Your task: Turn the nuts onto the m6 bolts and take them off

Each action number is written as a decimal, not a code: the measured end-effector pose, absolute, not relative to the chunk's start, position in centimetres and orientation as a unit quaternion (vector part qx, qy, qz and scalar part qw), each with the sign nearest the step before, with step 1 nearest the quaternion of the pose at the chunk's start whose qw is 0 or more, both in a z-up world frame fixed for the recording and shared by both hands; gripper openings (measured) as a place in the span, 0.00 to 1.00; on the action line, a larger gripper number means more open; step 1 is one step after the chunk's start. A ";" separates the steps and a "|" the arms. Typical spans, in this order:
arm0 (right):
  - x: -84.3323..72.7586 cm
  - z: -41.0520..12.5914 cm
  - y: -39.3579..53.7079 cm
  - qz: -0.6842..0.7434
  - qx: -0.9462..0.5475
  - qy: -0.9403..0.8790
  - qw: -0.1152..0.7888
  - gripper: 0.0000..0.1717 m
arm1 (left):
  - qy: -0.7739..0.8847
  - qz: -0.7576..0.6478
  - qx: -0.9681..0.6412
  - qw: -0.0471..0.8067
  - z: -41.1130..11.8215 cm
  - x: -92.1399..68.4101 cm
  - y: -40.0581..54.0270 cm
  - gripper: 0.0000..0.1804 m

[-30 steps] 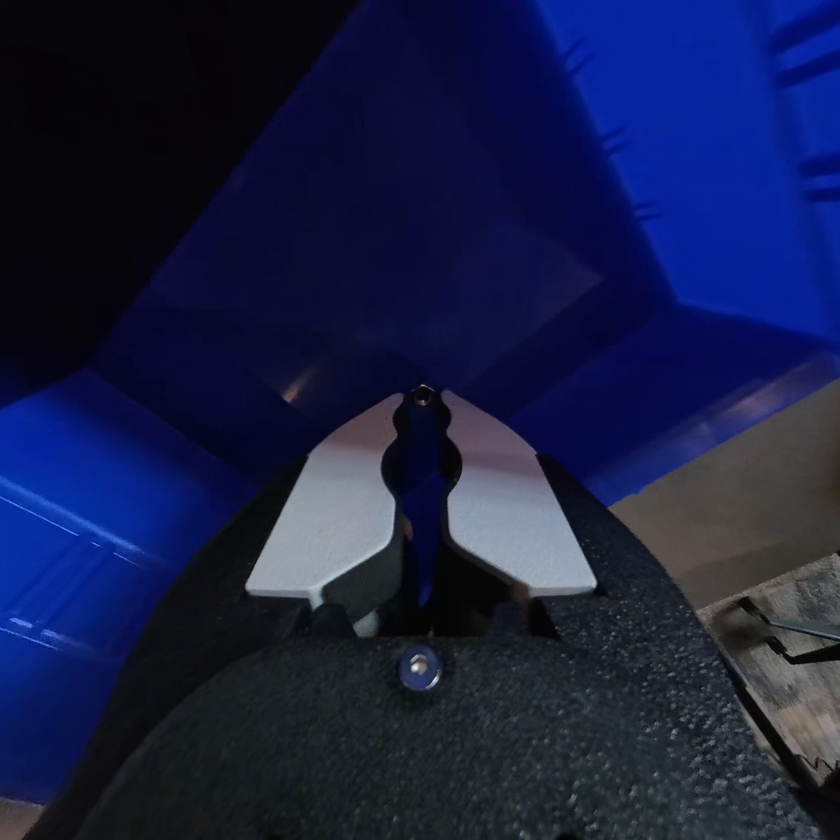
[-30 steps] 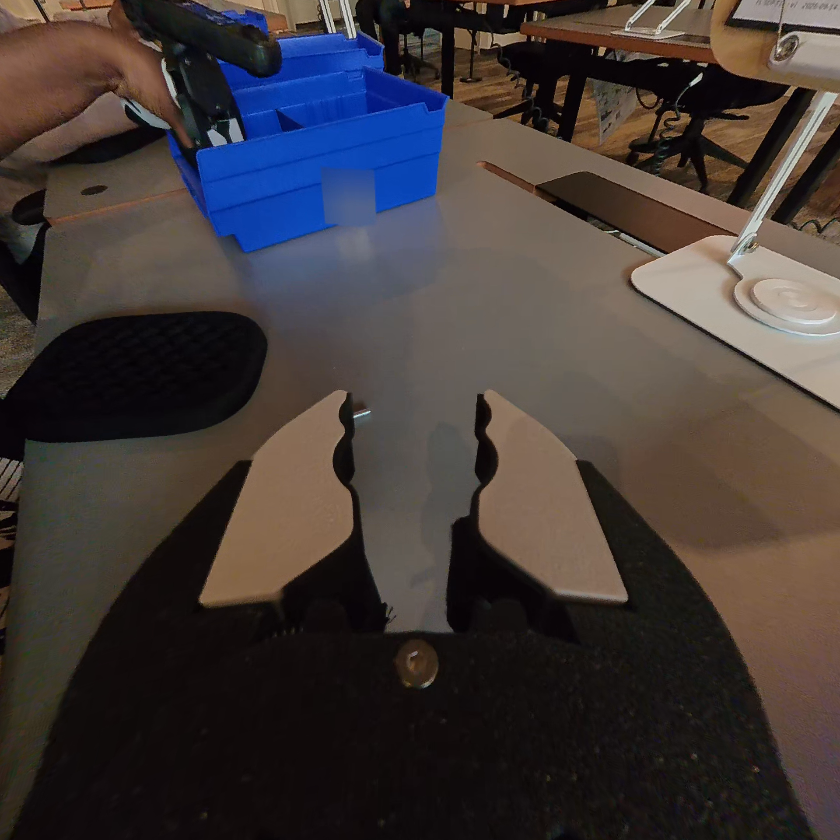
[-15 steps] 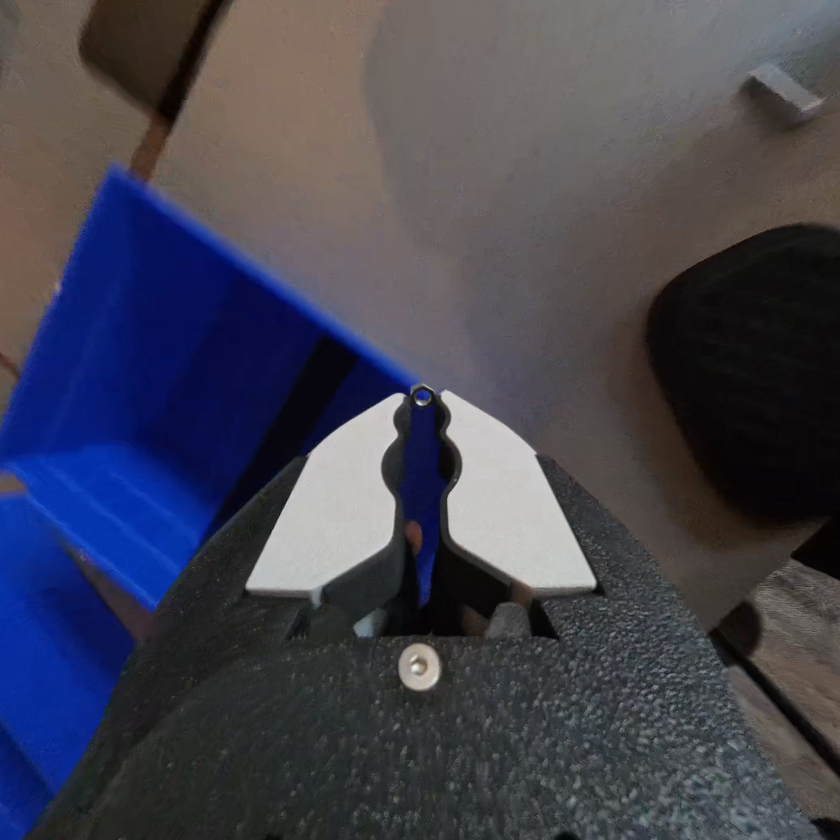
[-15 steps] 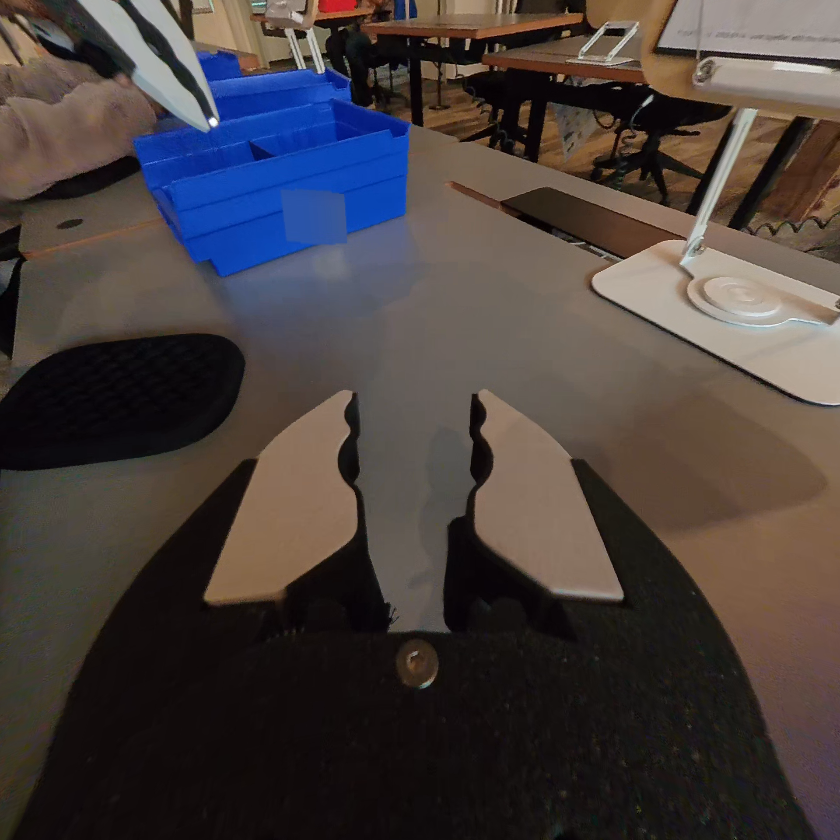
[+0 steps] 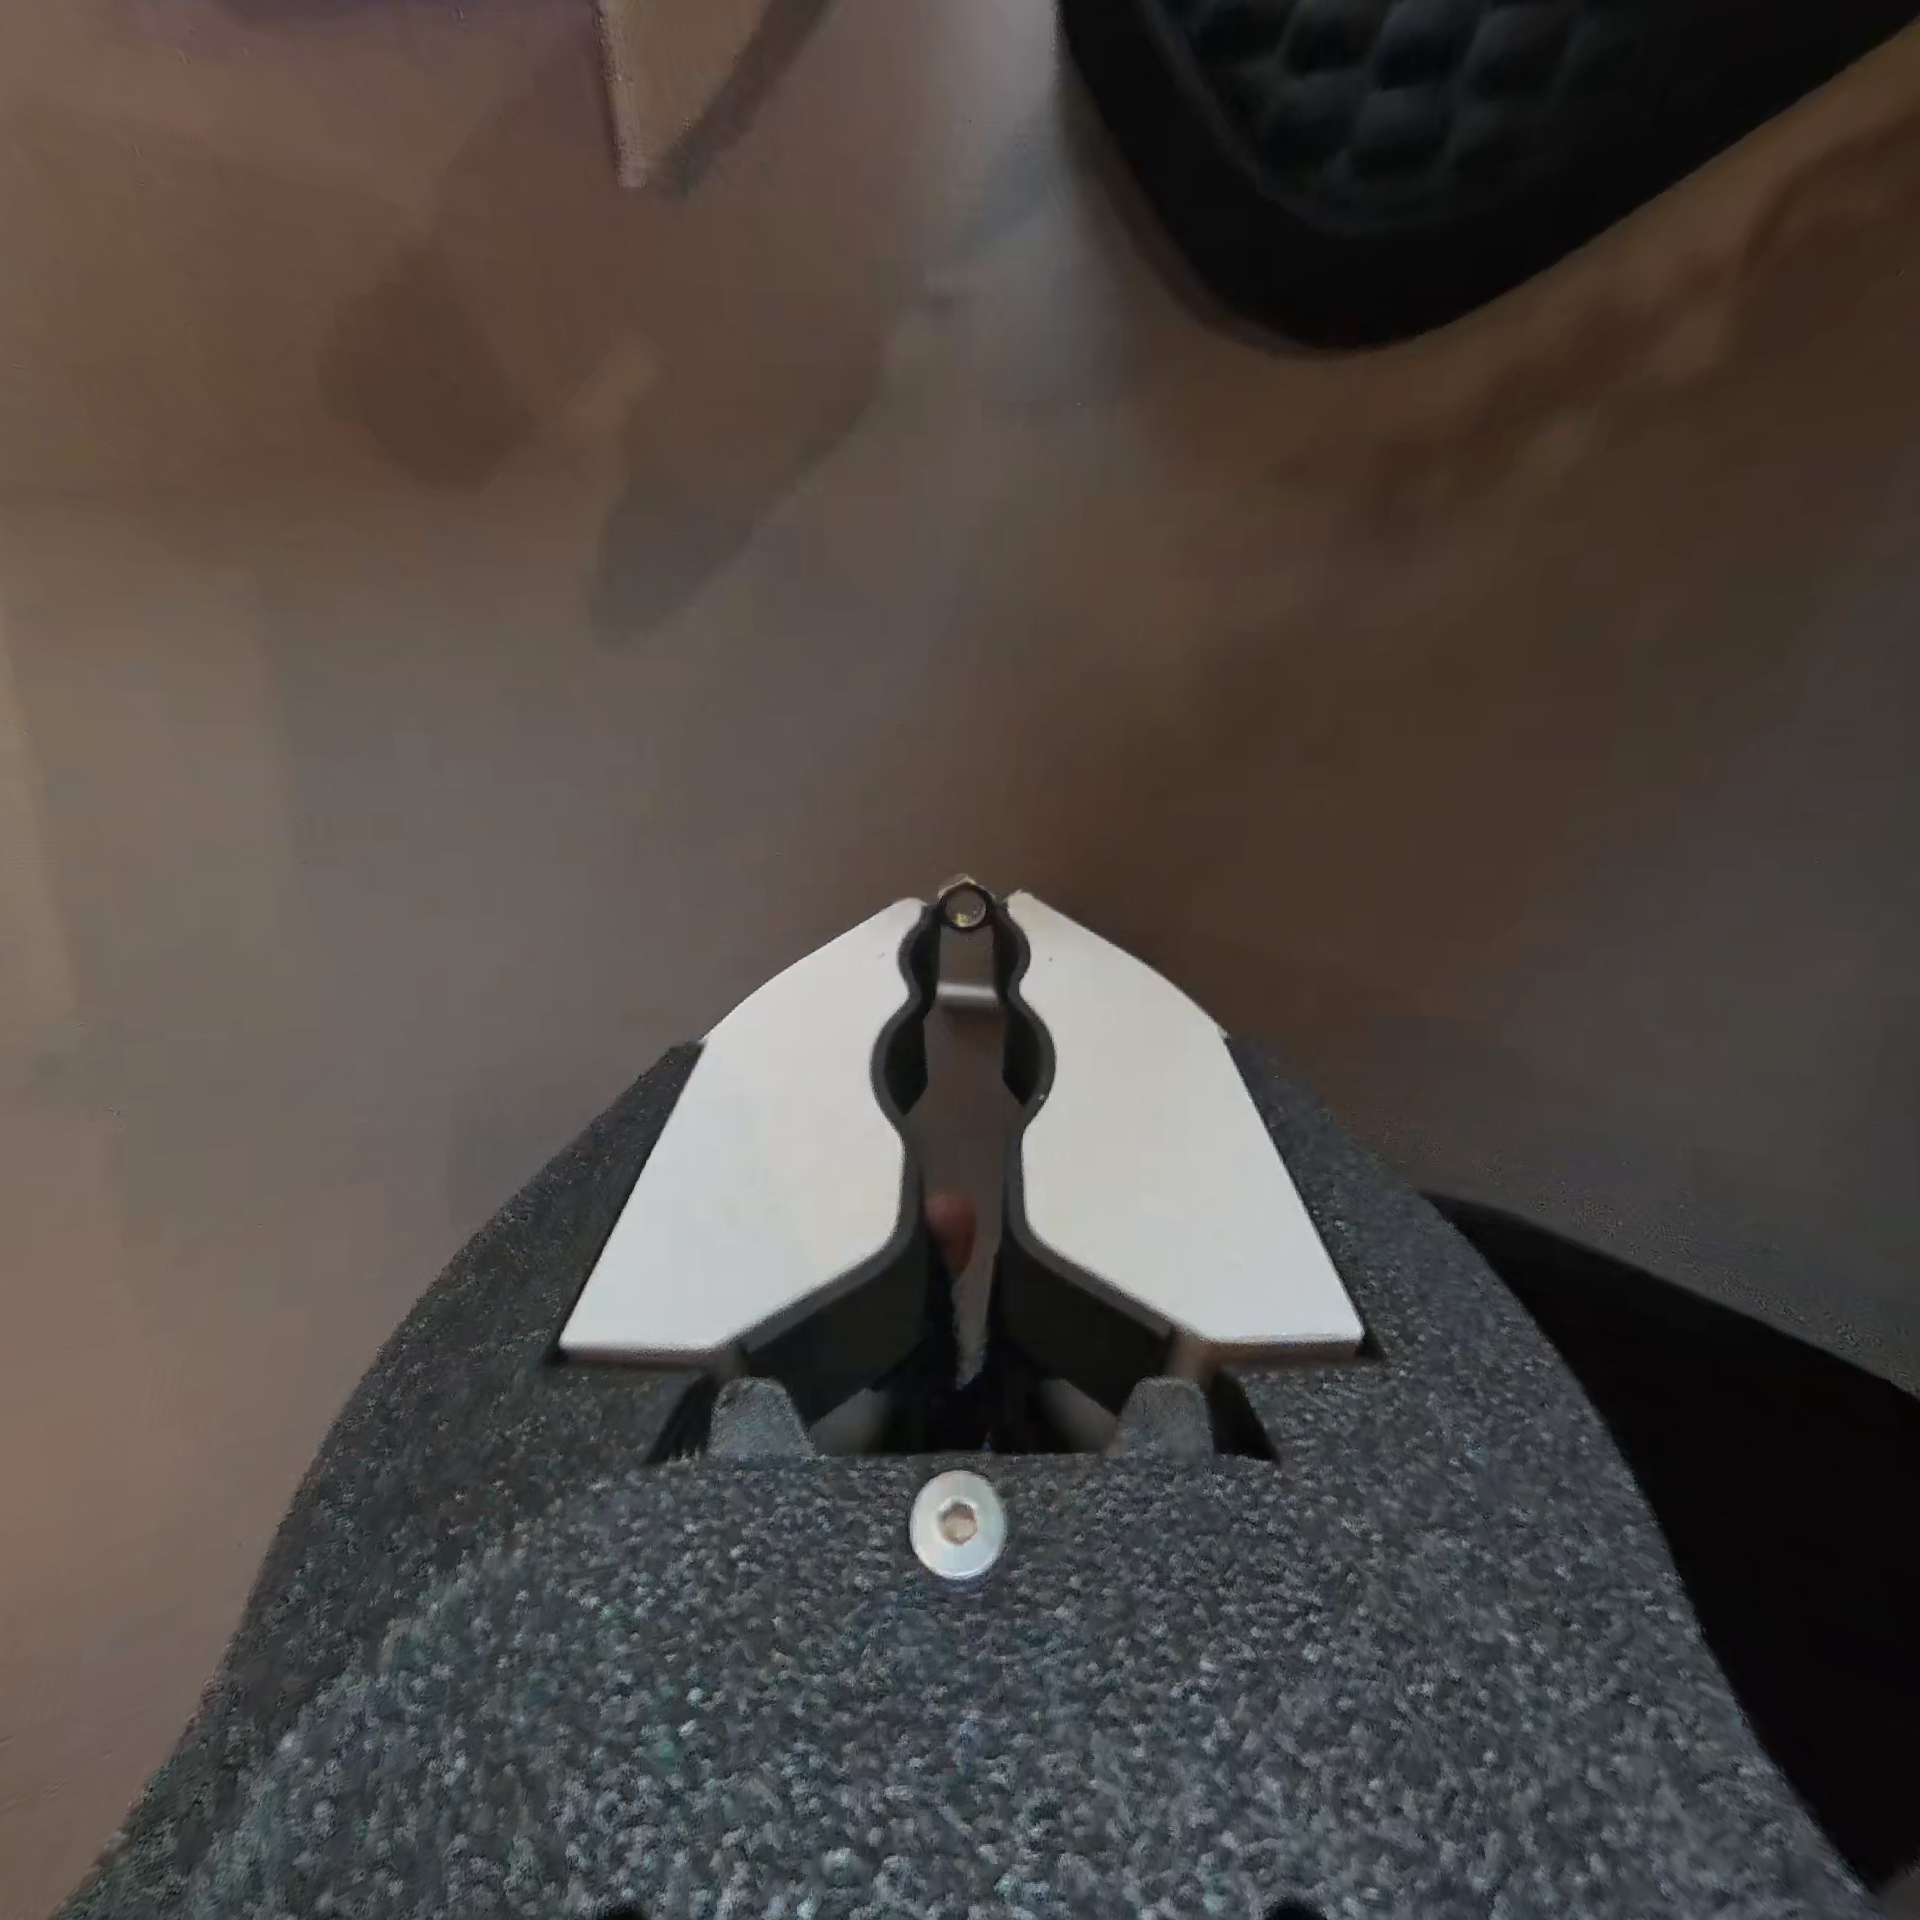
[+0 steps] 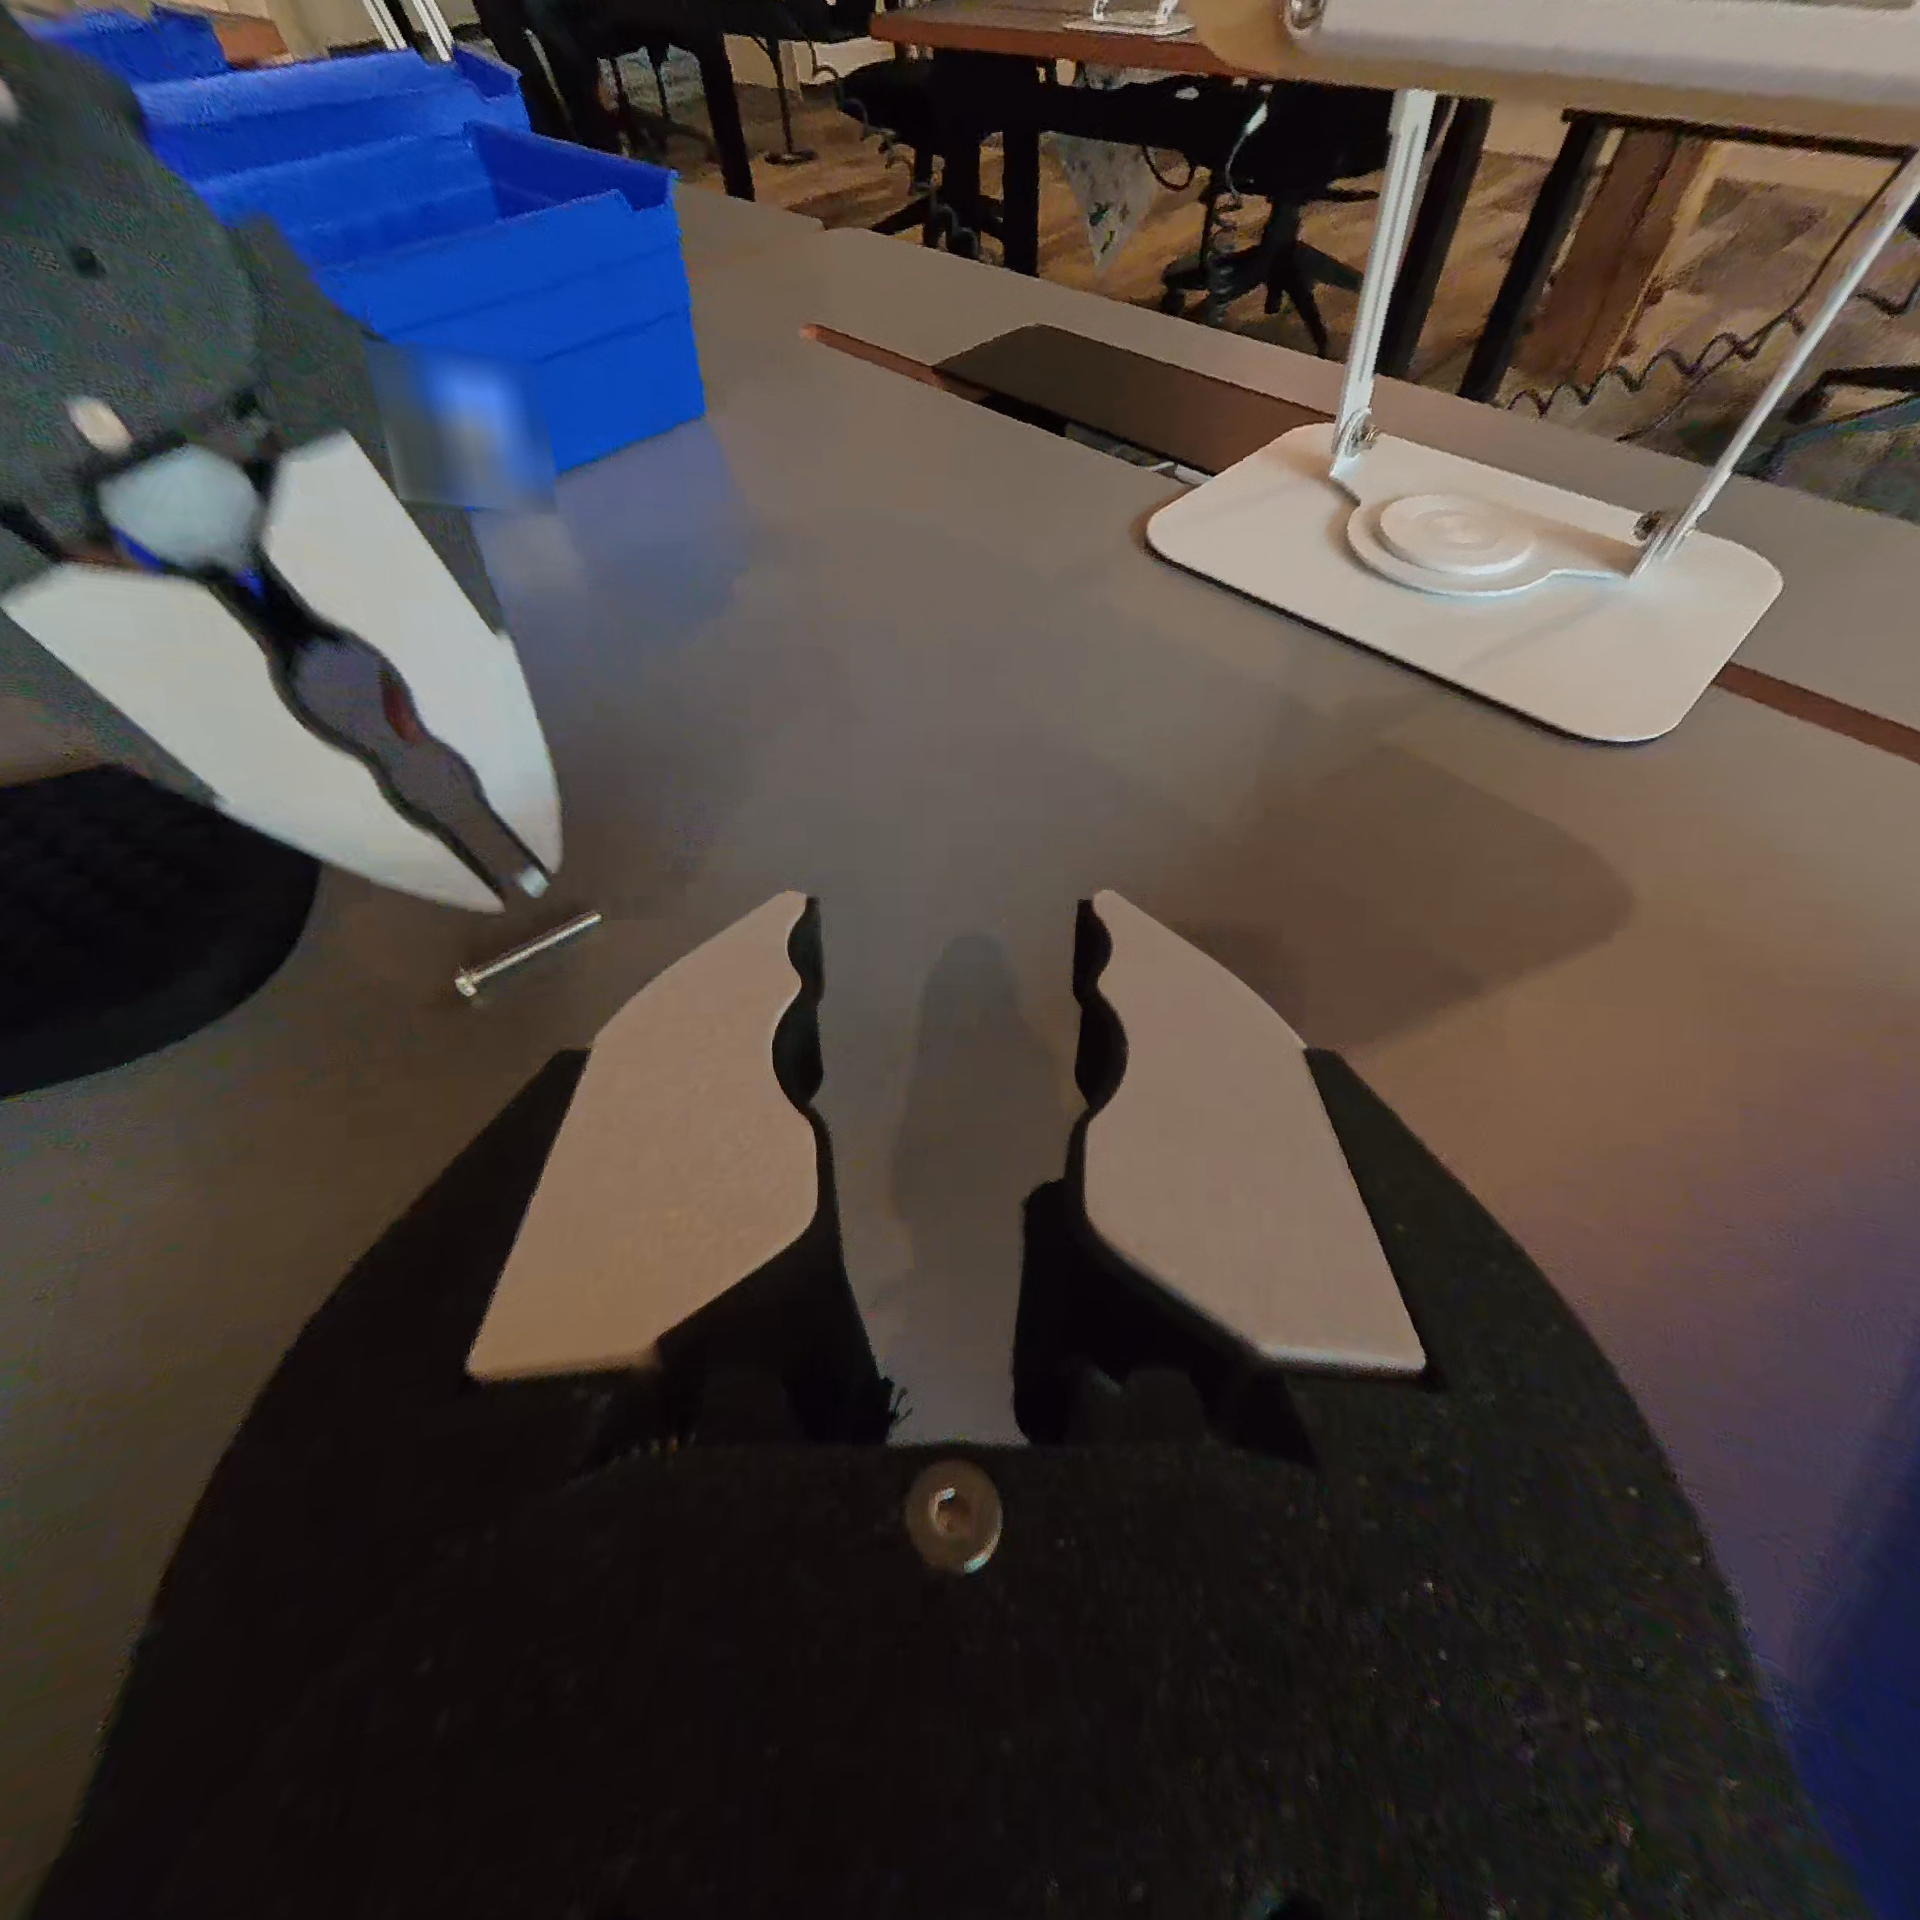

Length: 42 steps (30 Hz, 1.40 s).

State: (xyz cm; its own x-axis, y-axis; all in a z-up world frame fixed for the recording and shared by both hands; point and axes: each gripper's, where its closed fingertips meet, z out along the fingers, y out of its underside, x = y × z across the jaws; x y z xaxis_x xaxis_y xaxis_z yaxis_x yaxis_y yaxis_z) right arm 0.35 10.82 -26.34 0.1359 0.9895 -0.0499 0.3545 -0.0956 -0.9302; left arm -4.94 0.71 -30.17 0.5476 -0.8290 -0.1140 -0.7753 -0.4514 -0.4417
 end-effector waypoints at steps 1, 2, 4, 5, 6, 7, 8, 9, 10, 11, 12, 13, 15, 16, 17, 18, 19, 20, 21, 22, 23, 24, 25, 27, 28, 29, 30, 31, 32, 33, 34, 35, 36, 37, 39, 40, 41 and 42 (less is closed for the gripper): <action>0.4 -26.3 10.8 0.390 -0.633 -0.529 0.409 0.27 | 0.479 -0.059 -0.849 0.215 -30.9 -4.4 1.0 0.05; 0.4 -26.2 10.9 0.394 -0.633 -0.526 0.409 0.27 | 0.484 -0.062 -0.849 0.204 -31.6 -4.0 1.2 0.05; 0.5 -26.0 10.9 0.397 -0.632 -0.523 0.412 0.27 | 0.490 -0.067 -0.850 0.179 -32.8 -3.3 1.3 0.05; 0.5 -26.0 10.9 0.396 -0.632 -0.523 0.413 0.27 | 0.492 -0.065 -0.851 0.170 -33.3 -3.2 1.4 0.05; 0.6 -25.9 11.0 0.395 -0.632 -0.523 0.414 0.27 | 0.495 -0.062 -0.851 0.162 -33.7 -3.1 1.5 0.05; 0.6 -25.9 11.0 0.395 -0.631 -0.523 0.415 0.27 | 0.497 -0.060 -0.851 0.157 -34.0 -3.0 1.6 0.05; 0.6 -25.8 11.0 0.396 -0.631 -0.522 0.415 0.27 | 0.499 -0.059 -0.851 0.154 -34.2 -2.9 1.6 0.05; 0.6 -25.8 10.9 0.397 -0.631 -0.522 0.415 0.27 | 0.500 -0.060 -0.850 0.153 -34.3 -2.8 1.6 0.05; 0.6 -25.8 10.9 0.398 -0.630 -0.522 0.414 0.27 | 0.500 -0.061 -0.850 0.152 -34.3 -2.7 1.7 0.05; 0.6 -25.8 10.9 0.398 -0.630 -0.523 0.413 0.27 | 0.500 -0.062 -0.850 0.151 -34.4 -2.6 1.7 0.05; 0.6 -25.8 10.8 0.397 -0.630 -0.524 0.413 0.27 | 0.500 -0.062 -0.851 0.150 -34.5 -2.6 1.7 0.05; 0.6 -25.8 10.8 0.396 -0.630 -0.525 0.412 0.27 | 0.499 -0.060 -0.851 0.151 -34.6 -2.6 1.8 0.05; 0.6 -25.8 10.8 0.396 -0.630 -0.526 0.412 0.27 | 0.498 -0.057 -0.852 0.153 -34.8 -2.7 1.9 0.06; 0.6 -25.8 10.8 0.396 -0.630 -0.526 0.412 0.27 | 0.498 -0.056 -0.852 0.154 -34.9 -2.7 1.9 0.07; 0.6 -25.8 10.8 0.396 -0.629 -0.526 0.412 0.27 | 0.496 -0.056 -0.852 0.156 -34.9 -2.7 1.9 0.07; 0.6 -25.9 10.8 0.396 -0.630 -0.526 0.413 0.27 | 0.494 -0.056 -0.853 0.160 -34.9 -2.8 1.9 0.09; 0.6 -25.9 10.8 0.395 -0.630 -0.526 0.412 0.27 | 0.491 -0.057 -0.854 0.163 -34.8 -2.8 1.9 0.10; 0.6 -25.9 10.8 0.396 -0.631 -0.525 0.411 0.27 | 0.488 -0.058 -0.855 0.167 -34.6 -2.9 1.8 0.11; 0.6 -25.9 10.8 0.397 -0.631 -0.525 0.410 0.27 | 0.484 -0.057 -0.856 0.172 -34.4 -3.0 1.8 0.12; 0.6 -25.9 10.8 0.398 -0.631 -0.524 0.410 0.27 | 0.478 -0.054 -0.858 0.179 -34.1 -3.2 1.7 0.13; 0.6 -25.9 10.8 0.399 -0.631 -0.524 0.410 0.27 | 0.472 -0.052 -0.860 0.187 -33.7 -3.4 1.5 0.15; 0.7 -25.8 10.8 0.399 -0.631 -0.524 0.411 0.27 | 0.465 -0.052 -0.862 0.196 -33.2 -3.6 1.1 0.16; 0.7 -25.8 10.8 0.399 -0.631 -0.524 0.411 0.27 | 0.454 -0.052 -0.865 0.206 -32.8 -3.9 0.7 0.17; 0.7 -25.7 10.8 0.400 -0.630 -0.523 0.412 0.27 | 0.418 -0.056 -0.876 0.234 -32.1 -4.7 -0.2 0.17; 0.7 -25.7 10.8 0.401 -0.629 -0.523 0.413 0.27 | 0.390 -0.062 -0.884 0.251 -31.7 -5.0 -0.6 0.16; 0.7 -25.7 10.8 0.400 -0.629 -0.523 0.412 0.27 | 0.357 -0.066 -0.892 0.268 -31.5 -5.4 -0.9 0.16; 0.7 -25.8 10.8 0.399 -0.630 -0.524 0.412 0.27 | 0.324 -0.064 -0.900 0.286 -31.3 -5.8 -1.2 0.15; 0.7 -25.9 10.8 0.398 -0.631 -0.524 0.411 0.27 | 0.296 -0.062 -0.904 0.302 -31.2 -6.2 -1.5 0.15; 0.7 -25.9 10.8 0.399 -0.631 -0.524 0.410 0.27 | 0.273 -0.062 -0.907 0.315 -31.2 -6.3 -1.9 0.15; 0.7 -25.9 10.8 0.400 -0.632 -0.523 0.410 0.27 | 0.256 -0.062 -0.908 0.325 -31.3 -6.2 -2.2 0.15; 0.7 -25.9 10.8 0.401 -0.632 -0.522 0.409 0.27 | 0.244 -0.065 -0.909 0.331 -31.4 -5.9 -2.5 0.16; 0.7 -25.8 10.8 0.402 -0.632 -0.521 0.409 0.27 | 0.235 -0.066 -0.910 0.334 -31.5 -5.6 -2.7 0.16; 0.7 -25.8 10.9 0.403 -0.632 -0.520 0.409 0.27 | 0.228 -0.062 -0.912 0.334 -31.8 -5.4 -2.9 0.16; 0.7 -25.8 10.9 0.404 -0.632 -0.520 0.410 0.27 | 0.224 -0.051 -0.916 0.329 -32.3 -5.5 -3.0 0.17; 0.7 -25.6 10.8 0.406 -0.631 -0.518 0.411 0.27 | 0.221 -0.026 -0.923 0.314 -33.2 -5.6 -3.0 0.18; 0.7 -25.6 10.8 0.407 -0.630 -0.518 0.411 0.27 | 0.219 -0.017 -0.925 0.310 -33.4 -5.7 -3.0 0.18; 0.8 -25.5 10.8 0.407 -0.629 -0.518 0.412 0.27 | 0.218 -0.013 -0.926 0.309 -33.6 -5.6 -2.9 0.18; 0.8 -25.5 10.8 0.407 -0.628 -0.519 0.414 0.27 | 0.216 -0.011 -0.926 0.308 -33.8 -5.5 -2.8 0.18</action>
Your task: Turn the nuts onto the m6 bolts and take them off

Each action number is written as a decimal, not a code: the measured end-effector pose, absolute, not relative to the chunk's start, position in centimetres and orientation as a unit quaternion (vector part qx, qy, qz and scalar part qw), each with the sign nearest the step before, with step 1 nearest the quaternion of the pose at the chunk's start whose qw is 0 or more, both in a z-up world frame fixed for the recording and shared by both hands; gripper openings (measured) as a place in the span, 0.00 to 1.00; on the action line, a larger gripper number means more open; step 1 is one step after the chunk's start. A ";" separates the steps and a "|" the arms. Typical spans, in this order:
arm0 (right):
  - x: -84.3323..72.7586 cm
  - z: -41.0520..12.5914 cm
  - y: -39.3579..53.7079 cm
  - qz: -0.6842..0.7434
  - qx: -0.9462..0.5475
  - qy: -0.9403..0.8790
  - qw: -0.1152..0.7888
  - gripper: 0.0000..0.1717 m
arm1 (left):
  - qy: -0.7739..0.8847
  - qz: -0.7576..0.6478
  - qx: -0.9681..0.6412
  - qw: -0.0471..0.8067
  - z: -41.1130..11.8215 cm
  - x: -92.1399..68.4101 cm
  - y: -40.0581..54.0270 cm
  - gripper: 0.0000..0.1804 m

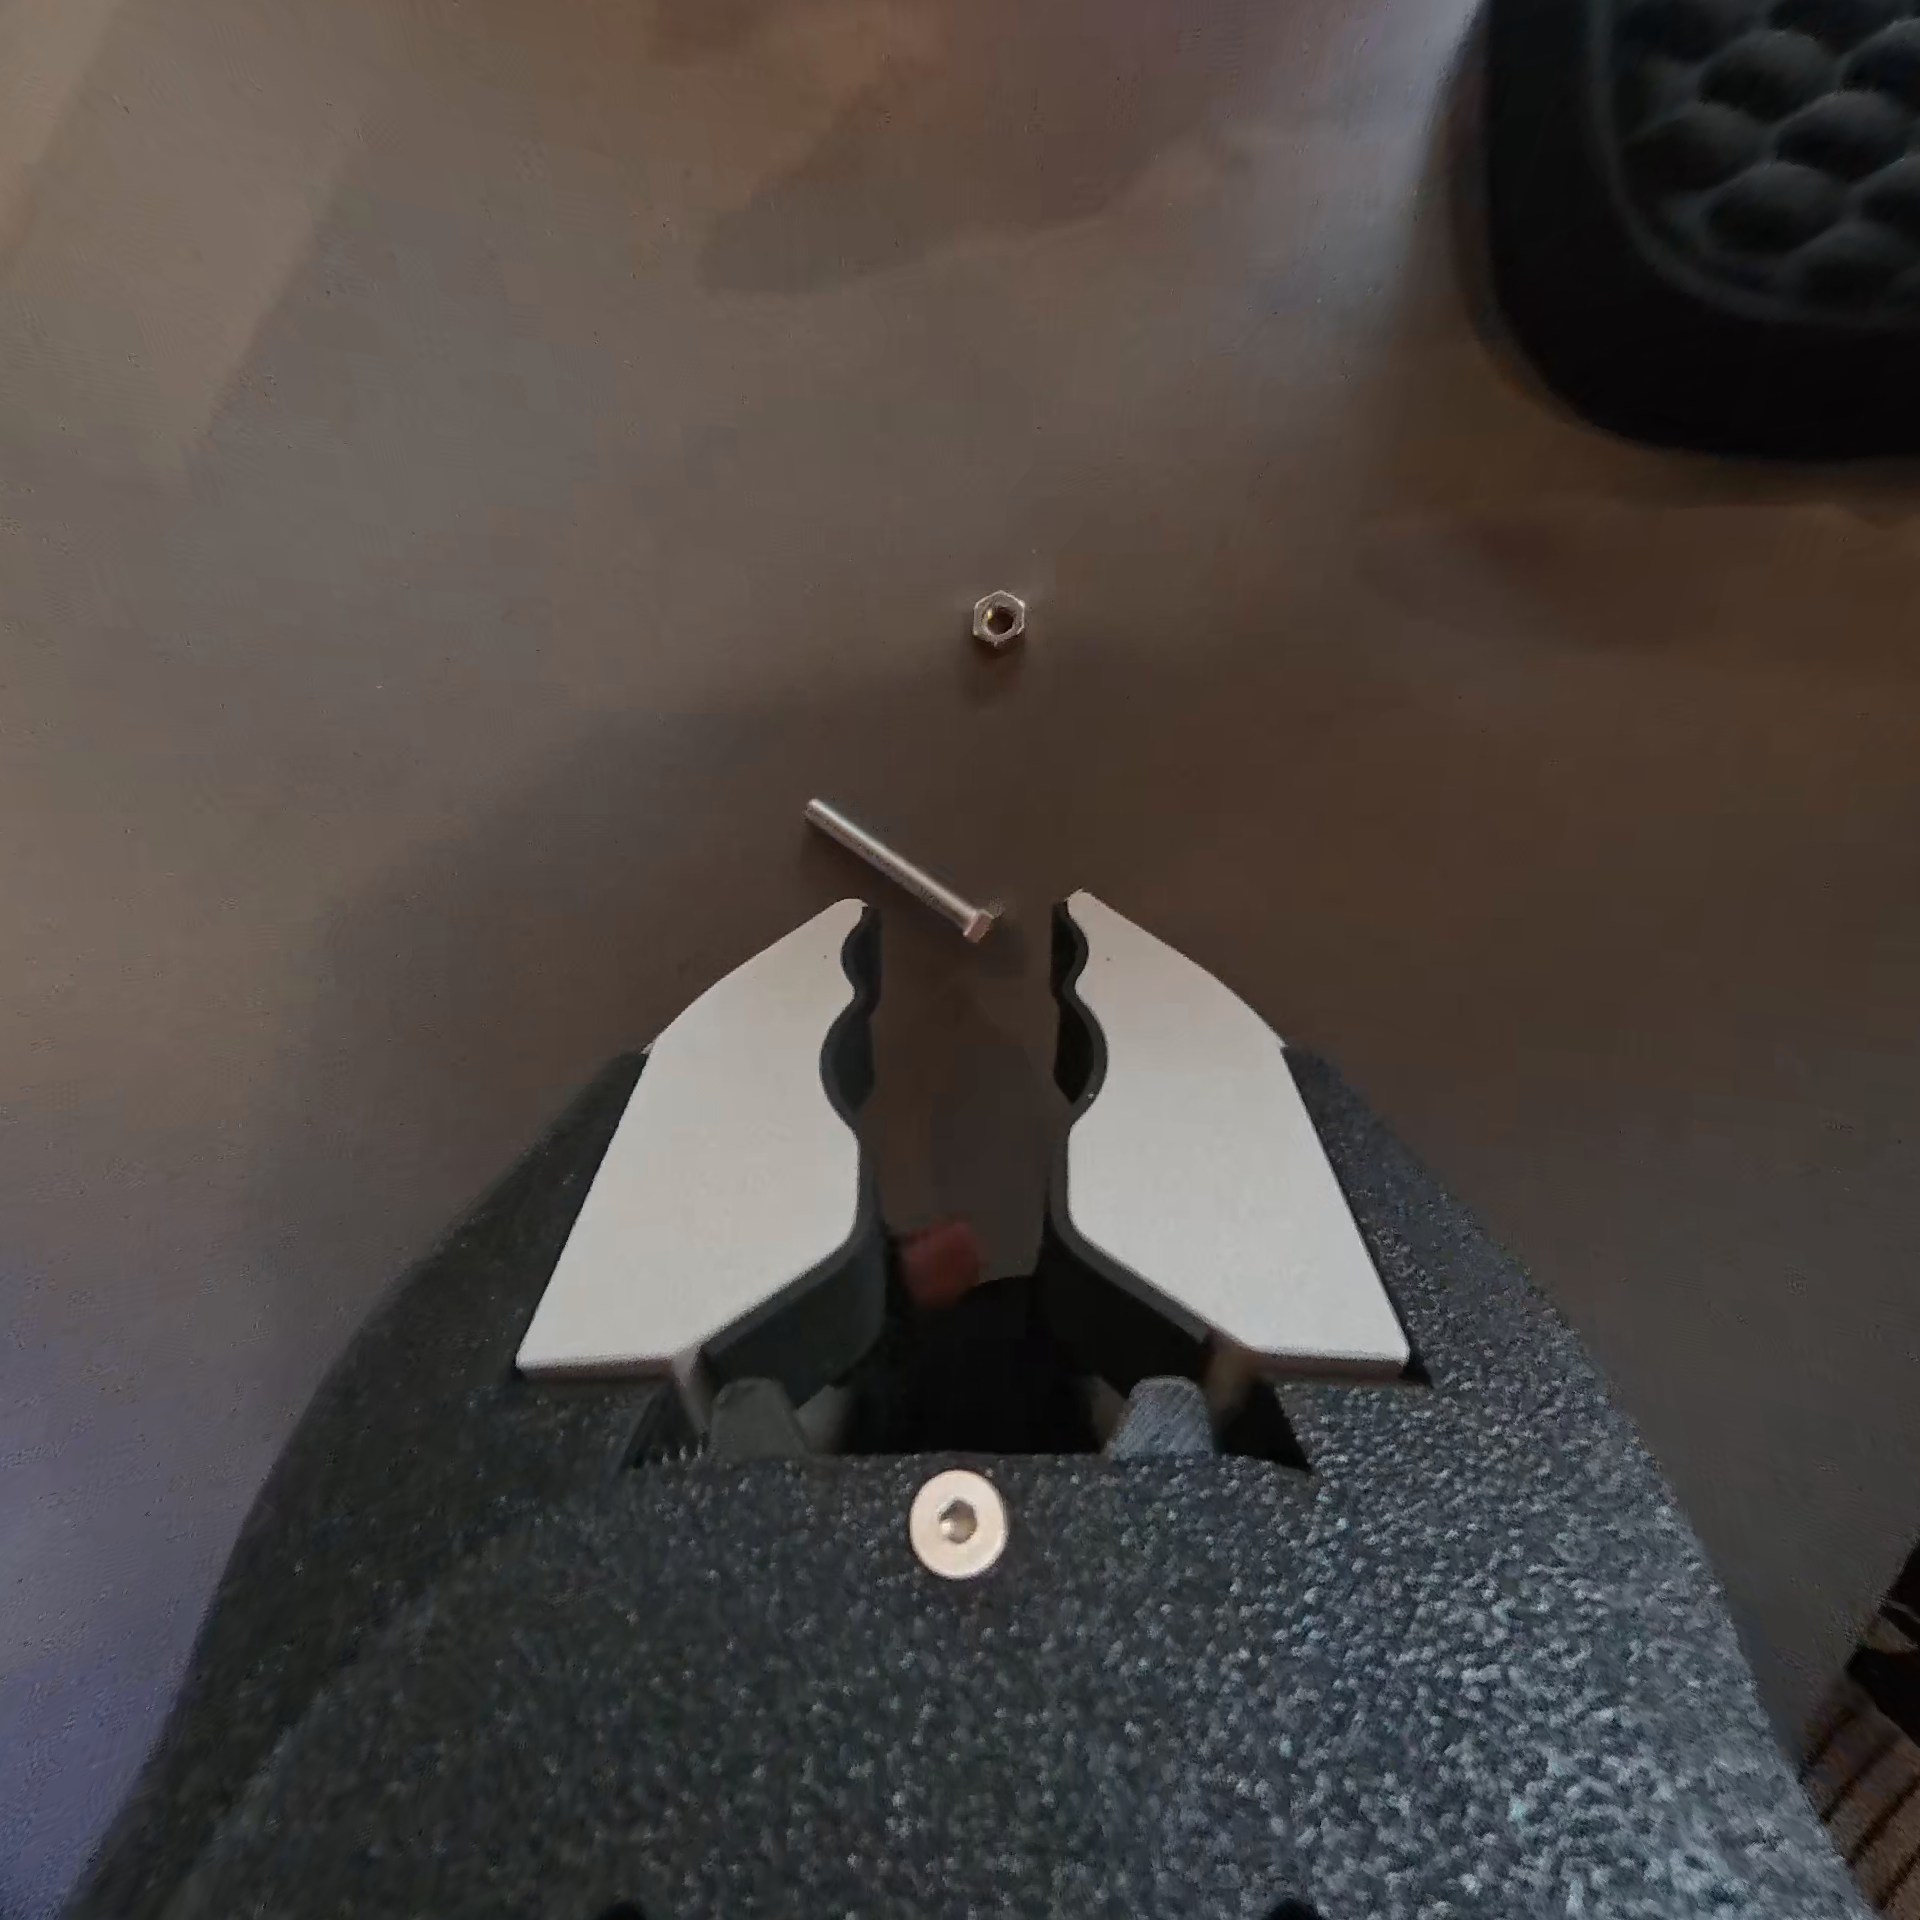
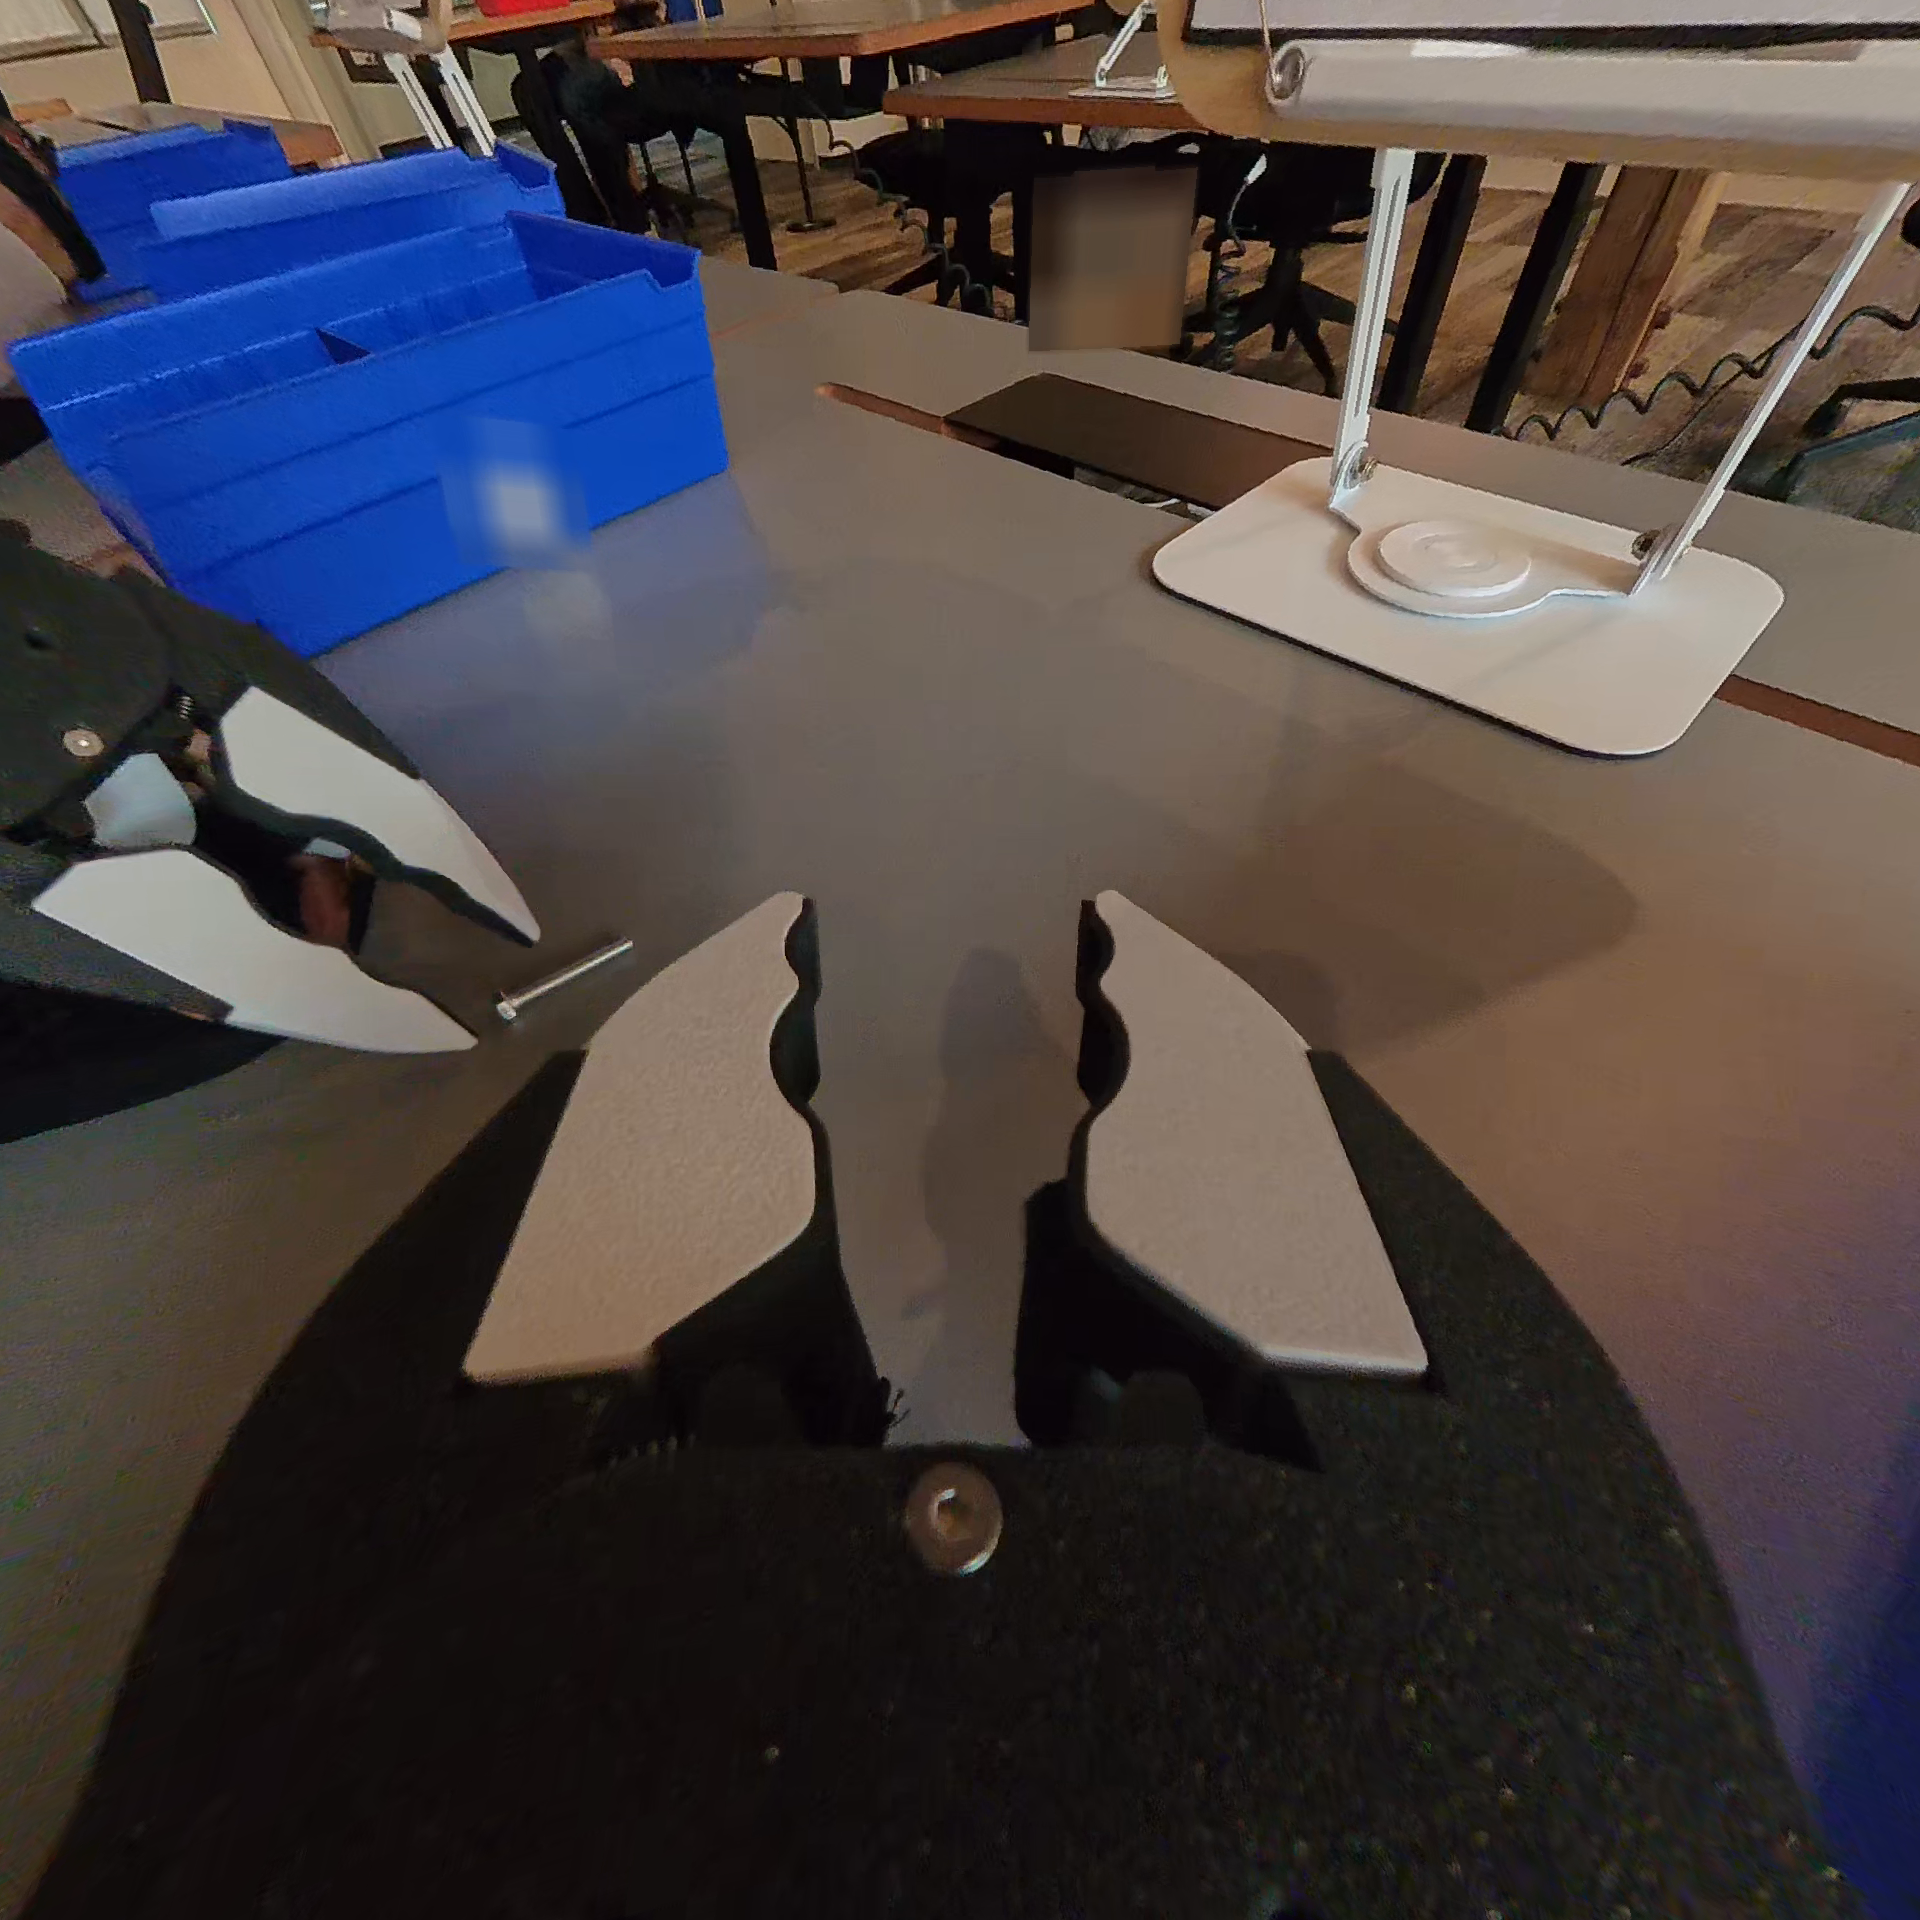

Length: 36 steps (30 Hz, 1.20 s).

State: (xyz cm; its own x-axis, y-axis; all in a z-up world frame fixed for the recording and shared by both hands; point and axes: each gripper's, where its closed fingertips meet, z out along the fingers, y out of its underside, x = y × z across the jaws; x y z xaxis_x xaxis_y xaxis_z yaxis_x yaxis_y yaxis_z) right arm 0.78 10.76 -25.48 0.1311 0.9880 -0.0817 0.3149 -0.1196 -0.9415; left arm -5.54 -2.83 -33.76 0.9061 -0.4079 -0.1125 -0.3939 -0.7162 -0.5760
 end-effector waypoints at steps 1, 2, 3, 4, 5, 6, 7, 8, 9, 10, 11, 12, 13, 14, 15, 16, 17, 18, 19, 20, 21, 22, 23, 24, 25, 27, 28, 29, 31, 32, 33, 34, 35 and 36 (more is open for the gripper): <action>0.8 -25.5 10.8 0.406 -0.628 -0.519 0.415 0.27 | 0.215 -0.008 -0.928 0.305 -34.0 -5.5 -2.8 0.18; 0.8 -25.5 10.8 0.406 -0.628 -0.519 0.415 0.27 | 0.214 -0.001 -0.930 0.300 -34.2 -5.7 -2.8 0.18; 0.9 -25.4 10.8 0.406 -0.628 -0.518 0.415 0.27 | 0.211 0.005 -0.932 0.295 -34.5 -5.9 -2.8 0.18; 0.9 -25.4 10.8 0.408 -0.627 -0.518 0.415 0.27 | 0.206 0.005 -0.932 0.297 -34.5 -6.0 -2.7 0.16; 0.8 -25.4 10.7 0.409 -0.627 -0.518 0.414 0.27 | 0.202 0.003 -0.933 0.297 -34.6 -6.0 -2.6 0.16; 0.8 -25.4 10.7 0.409 -0.627 -0.519 0.413 0.27 | 0.198 0.004 -0.934 0.296 -34.6 -6.2 -2.6 0.15; 0.8 -25.5 10.6 0.408 -0.627 -0.520 0.412 0.27 | 0.197 0.004 -0.935 0.295 -34.7 -6.2 -2.6 0.11; 0.8 -25.6 10.6 0.407 -0.627 -0.522 0.410 0.27 | 0.200 0.003 -0.934 0.295 -34.7 -6.3 -2.5 0.07; 0.7 -25.6 10.5 0.406 -0.627 -0.524 0.409 0.28 | 0.203 0.001 -0.933 0.297 -34.7 -6.3 -2.5 0.06; 0.7 -25.7 10.5 0.405 -0.626 -0.526 0.409 0.28 | 0.207 -0.002 -0.932 0.298 -34.7 -6.3 -2.5 0.06; 0.6 -25.8 10.4 0.404 -0.626 -0.528 0.407 0.28 | 0.213 -0.006 -0.930 0.299 -34.7 -6.3 -2.5 0.06; 0.6 -25.9 10.3 0.403 -0.626 -0.531 0.405 0.28 | 0.218 -0.012 -0.928 0.302 -34.7 -6.3 -2.5 0.06; 0.5 -26.1 10.2 0.402 -0.626 -0.534 0.402 0.28 | 0.223 -0.017 -0.925 0.306 -34.7 -6.3 -2.5 0.05; 0.4 -26.2 10.0 0.402 -0.625 -0.538 0.398 0.28 | 0.230 -0.018 -0.922 0.311 -34.7 -6.5 -2.5 0.05; 0.3 -26.3 9.8 0.403 -0.622 -0.544 0.394 0.27 | 0.239 -0.016 -0.916 0.321 -34.6 -6.6 -2.4 0.05; 0.2 -26.4 9.3 0.408 -0.614 -0.553 0.389 0.27 | 0.245 -0.016 -0.909 0.336 -34.3 -6.8 -2.3 0.05; -0.1 -26.3 8.7 0.417 -0.601 -0.564 0.384 0.27 | 0.252 -0.021 -0.901 0.352 -33.9 -6.7 -2.1 0.05; -0.3 -26.2 7.7 0.432 -0.584 -0.576 0.376 0.27 | 0.262 -0.026 -0.889 0.375 -33.3 -6.6 -2.0 0.05; -0.6 -26.0 6.6 0.452 -0.565 -0.586 0.364 0.27 | 0.269 -0.030 -0.874 0.403 -32.5 -6.4 -1.7 0.05; -0.8 -25.8 5.5 0.477 -0.550 -0.592 0.347 0.27 | 0.272 -0.032 -0.859 0.433 -31.5 -6.3 -1.4 0.05; -1.0 -25.7 4.4 0.502 -0.539 -0.593 0.324 0.26 | 0.276 -0.033 -0.840 0.467 -30.3 -6.1 -1.1 0.05; -1.1 -25.6 3.6 0.526 -0.534 -0.590 0.299 0.26 | 0.277 -0.032 -0.817 0.504 -29.0 -5.9 -0.7 0.05; -1.3 -25.5 3.0 0.549 -0.531 -0.583 0.276 0.27 | 0.279 -0.030 -0.795 0.538 -27.7 -5.7 -0.5 0.05; -1.4 -25.3 2.5 0.573 -0.529 -0.571 0.257 0.26 | 0.281 -0.027 -0.774 0.567 -26.5 -5.4 -0.3 0.05; -1.5 -24.9 2.1 0.598 -0.525 -0.556 0.240 0.26 | 0.285 -0.022 -0.751 0.595 -25.4 -5.2 -0.2 0.05; -1.7 -24.0 1.6 0.644 -0.514 -0.526 0.212 0.24 | 0.301 -0.022 -0.713 0.633 -23.9 -4.1 -0.2 0.05; -1.7 -23.5 1.4 0.664 -0.506 -0.512 0.202 0.24 | 0.306 -0.025 -0.703 0.642 -23.6 -3.6 -0.2 0.05; -1.7 -23.0 1.3 0.680 -0.499 -0.501 0.195 0.23 | 0.312 -0.030 -0.696 0.646 -23.4 -3.1 -0.2 0.05; -1.7 -22.5 1.1 0.697 -0.488 -0.490 0.192 0.22 | 0.322 -0.040 -0.688 0.649 -23.5 -2.3 -0.2 0.05; -1.7 -22.5 1.0 0.697 -0.486 -0.491 0.192 0.22 | 0.327 -0.046 -0.685 0.650 -23.6 -1.8 -0.2 0.05; -1.8 -22.6 0.9 0.694 -0.486 -0.494 0.193 0.21 | 0.331 -0.051 -0.683 0.648 -23.7 -1.5 -0.2 0.05; -1.8 -22.7 0.8 0.693 -0.484 -0.498 0.193 0.20 | 0.335 -0.054 -0.683 0.646 -23.9 -1.1 -0.2 0.05; -1.8 -22.7 0.6 0.693 -0.481 -0.502 0.192 0.17 | 0.338 -0.058 -0.685 0.643 -24.0 -0.8 -0.2 0.05; -1.7 -22.7 0.5 0.693 -0.478 -0.505 0.192 0.13 | 0.339 -0.061 -0.687 0.640 -24.2 -0.7 -0.2 0.05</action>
